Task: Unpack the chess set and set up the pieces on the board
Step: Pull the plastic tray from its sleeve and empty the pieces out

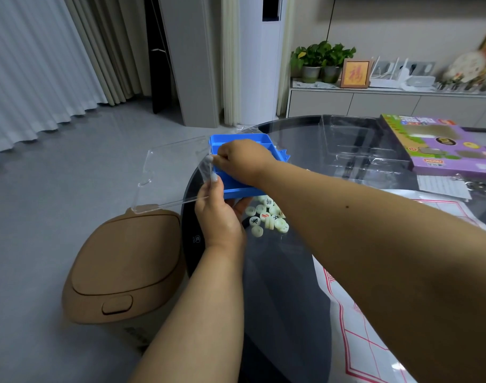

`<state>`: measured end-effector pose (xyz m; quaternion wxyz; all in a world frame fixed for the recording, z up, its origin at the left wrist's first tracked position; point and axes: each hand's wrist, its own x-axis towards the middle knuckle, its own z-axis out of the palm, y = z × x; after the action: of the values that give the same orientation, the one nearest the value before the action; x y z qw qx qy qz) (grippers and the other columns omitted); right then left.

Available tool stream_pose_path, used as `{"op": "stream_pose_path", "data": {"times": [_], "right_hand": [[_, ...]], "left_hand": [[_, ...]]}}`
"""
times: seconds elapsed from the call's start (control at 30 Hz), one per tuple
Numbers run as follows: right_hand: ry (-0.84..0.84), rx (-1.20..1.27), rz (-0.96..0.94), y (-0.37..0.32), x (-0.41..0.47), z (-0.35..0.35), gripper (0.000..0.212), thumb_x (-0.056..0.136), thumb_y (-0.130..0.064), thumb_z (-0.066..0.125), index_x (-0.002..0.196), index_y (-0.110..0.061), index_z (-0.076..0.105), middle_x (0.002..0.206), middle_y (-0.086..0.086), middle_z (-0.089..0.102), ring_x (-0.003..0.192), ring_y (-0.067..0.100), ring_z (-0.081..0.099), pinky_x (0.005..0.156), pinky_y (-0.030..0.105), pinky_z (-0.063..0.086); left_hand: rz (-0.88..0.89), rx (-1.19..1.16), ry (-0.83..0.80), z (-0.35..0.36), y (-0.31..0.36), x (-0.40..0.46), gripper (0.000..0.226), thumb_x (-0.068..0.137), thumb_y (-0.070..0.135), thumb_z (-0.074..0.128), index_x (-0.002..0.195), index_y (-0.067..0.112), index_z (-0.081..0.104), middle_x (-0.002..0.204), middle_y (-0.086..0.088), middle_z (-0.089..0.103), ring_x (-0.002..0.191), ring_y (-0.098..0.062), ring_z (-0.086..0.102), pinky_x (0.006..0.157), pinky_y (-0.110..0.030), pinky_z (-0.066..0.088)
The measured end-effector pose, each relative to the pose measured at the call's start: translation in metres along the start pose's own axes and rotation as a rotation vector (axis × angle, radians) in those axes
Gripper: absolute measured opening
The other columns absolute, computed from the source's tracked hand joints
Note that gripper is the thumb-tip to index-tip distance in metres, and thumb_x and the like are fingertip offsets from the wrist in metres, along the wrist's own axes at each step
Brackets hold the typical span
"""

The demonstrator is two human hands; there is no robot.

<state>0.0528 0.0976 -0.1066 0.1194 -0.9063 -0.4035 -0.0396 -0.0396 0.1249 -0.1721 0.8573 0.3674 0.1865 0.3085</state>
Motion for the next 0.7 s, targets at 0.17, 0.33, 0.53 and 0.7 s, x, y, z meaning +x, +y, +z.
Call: {"op": "stream_pose_path", "data": {"times": [0.17,0.33,0.53,0.7], "right_hand": [[0.261,0.259,0.062,0.007,0.0,-0.001,0.048,0.097,-0.043,0.044,0.058,-0.018,0.03,0.056,-0.003,0.034,0.059,0.017,0.035,0.051,0.031,0.024],[0.688,0.566,0.305,0.028,-0.008,-0.018,0.046,0.097,-0.041,0.044,0.058,-0.02,0.033,0.052,-0.005,0.035,0.052,0.011,0.033,0.051,0.031,0.025],[0.569,0.446,0.489,0.063,-0.02,0.004,0.04,0.099,-0.04,0.034,0.073,-0.013,0.045,0.06,-0.002,0.043,0.065,0.022,0.044,0.054,0.033,0.027],[0.24,0.167,0.394,0.064,-0.026,0.025,0.038,0.101,-0.037,0.032,0.074,-0.012,0.042,0.071,0.004,0.047,0.072,0.025,0.045,0.06,0.03,0.031]], "left_hand": [[0.045,-0.019,-0.009,0.002,-0.001,0.0,0.034,0.101,0.023,0.045,0.124,0.0,0.055,0.118,-0.025,0.062,0.097,-0.03,0.066,0.068,-0.033,0.057],[0.076,-0.06,0.061,0.004,0.001,-0.001,0.027,0.101,0.022,0.046,0.12,0.007,0.055,0.117,-0.015,0.064,0.103,-0.027,0.066,0.081,-0.043,0.058],[0.159,-0.055,0.176,0.0,0.003,0.005,0.022,0.101,0.027,0.045,0.114,0.013,0.055,0.108,-0.004,0.065,0.1,-0.019,0.067,0.075,-0.033,0.058],[0.197,-0.129,0.221,-0.004,0.004,0.005,0.009,0.101,0.025,0.046,0.099,0.022,0.054,0.105,-0.003,0.064,0.098,-0.017,0.067,0.072,-0.03,0.058]]}}
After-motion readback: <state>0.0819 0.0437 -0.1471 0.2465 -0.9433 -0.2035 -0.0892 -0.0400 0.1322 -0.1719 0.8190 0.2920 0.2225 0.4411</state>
